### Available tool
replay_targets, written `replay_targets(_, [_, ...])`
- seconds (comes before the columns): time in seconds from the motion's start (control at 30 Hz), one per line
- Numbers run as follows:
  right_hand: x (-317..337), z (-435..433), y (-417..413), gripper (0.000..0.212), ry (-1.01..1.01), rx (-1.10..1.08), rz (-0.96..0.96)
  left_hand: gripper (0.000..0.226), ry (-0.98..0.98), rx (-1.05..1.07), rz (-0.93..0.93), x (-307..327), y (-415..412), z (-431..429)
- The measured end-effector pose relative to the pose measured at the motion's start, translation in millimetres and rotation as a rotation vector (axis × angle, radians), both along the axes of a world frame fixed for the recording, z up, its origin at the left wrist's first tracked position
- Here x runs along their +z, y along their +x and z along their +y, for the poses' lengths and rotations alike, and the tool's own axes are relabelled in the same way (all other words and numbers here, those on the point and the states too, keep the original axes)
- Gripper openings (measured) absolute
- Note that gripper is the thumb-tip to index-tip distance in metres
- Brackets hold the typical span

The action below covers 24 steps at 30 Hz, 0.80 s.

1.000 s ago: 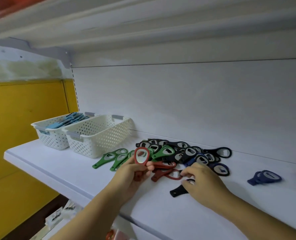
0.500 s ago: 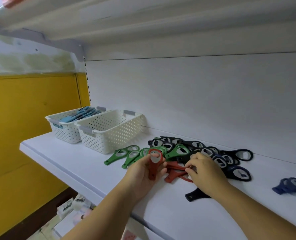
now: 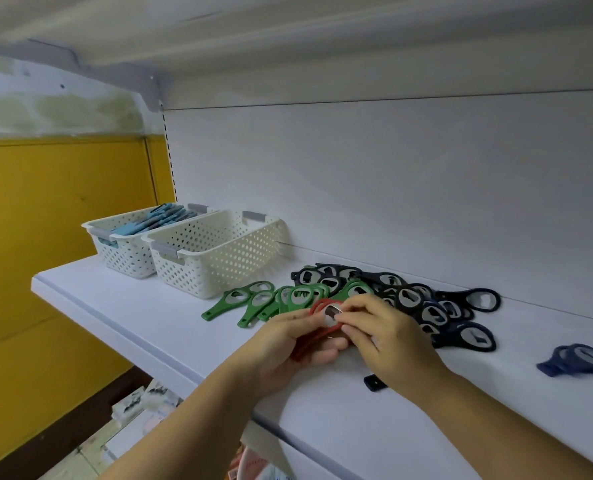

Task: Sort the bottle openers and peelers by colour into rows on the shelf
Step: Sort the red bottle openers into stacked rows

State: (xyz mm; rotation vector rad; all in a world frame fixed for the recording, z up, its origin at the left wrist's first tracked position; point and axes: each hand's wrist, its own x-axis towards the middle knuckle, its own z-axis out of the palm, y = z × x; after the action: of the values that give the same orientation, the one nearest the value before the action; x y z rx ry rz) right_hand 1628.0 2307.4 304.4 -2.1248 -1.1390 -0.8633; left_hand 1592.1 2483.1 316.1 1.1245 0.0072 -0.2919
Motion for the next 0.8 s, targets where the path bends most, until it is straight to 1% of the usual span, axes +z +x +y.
replay_targets(0.03, [-2, 2, 0, 0.026, 0.002, 0.01, 0.023, 0.019, 0.018, -0.002, -0.011, -1, 0, 0])
replay_targets(0.1, [-2, 0, 0, 0.027, 0.08, -0.017, 0.117, 0.02, 0.004, 0.032, -0.018, -1, 0, -1])
replay_targets(0.17, [0, -8, 5, 0.024, 0.146, -0.123, 0.209, 0.02, -0.049, 0.09, -0.009, -1, 0, 0])
replay_targets(0.23, [-3, -18, 10, 0.02, 0.062, -0.247, 0.273, 0.019, -0.082, 0.122, 0.002, -1, 1, 1])
replay_targets(0.37, [-9, -22, 13, 0.031, -0.199, -0.391, 0.411, 0.02, -0.098, 0.144, 0.015, -2, 0, 1])
replay_targets(0.43, [-8, -17, 12, 0.028, -0.238, -0.427, 0.424, 0.021, -0.099, 0.142, 0.016, 0, -1, 1])
replay_targets(0.53, [-8, -14, 11, 0.012, -0.226, -0.435, 0.407, 0.033, -0.11, 0.129, 0.017, -1, -2, 1])
replay_targets(0.6, [-10, -15, 12, 0.007, -0.196, -0.417, 0.38, 0.04, -0.135, 0.118, 0.021, -1, -2, 2])
replay_targets(0.63, [-10, -16, 14, 0.006, -0.159, -0.41, 0.365, 0.04, -0.155, 0.122, 0.026, 0, -2, 2])
replay_targets(0.77, [-2, -23, 16, 0.008, 0.119, -0.424, 0.272, 0.023, -0.224, 0.177, 0.086, 4, -1, 0])
replay_targets(0.8, [1, -25, 14, 0.007, 0.17, -0.419, 0.237, 0.024, -0.213, 0.181, 0.096, 4, -2, -1])
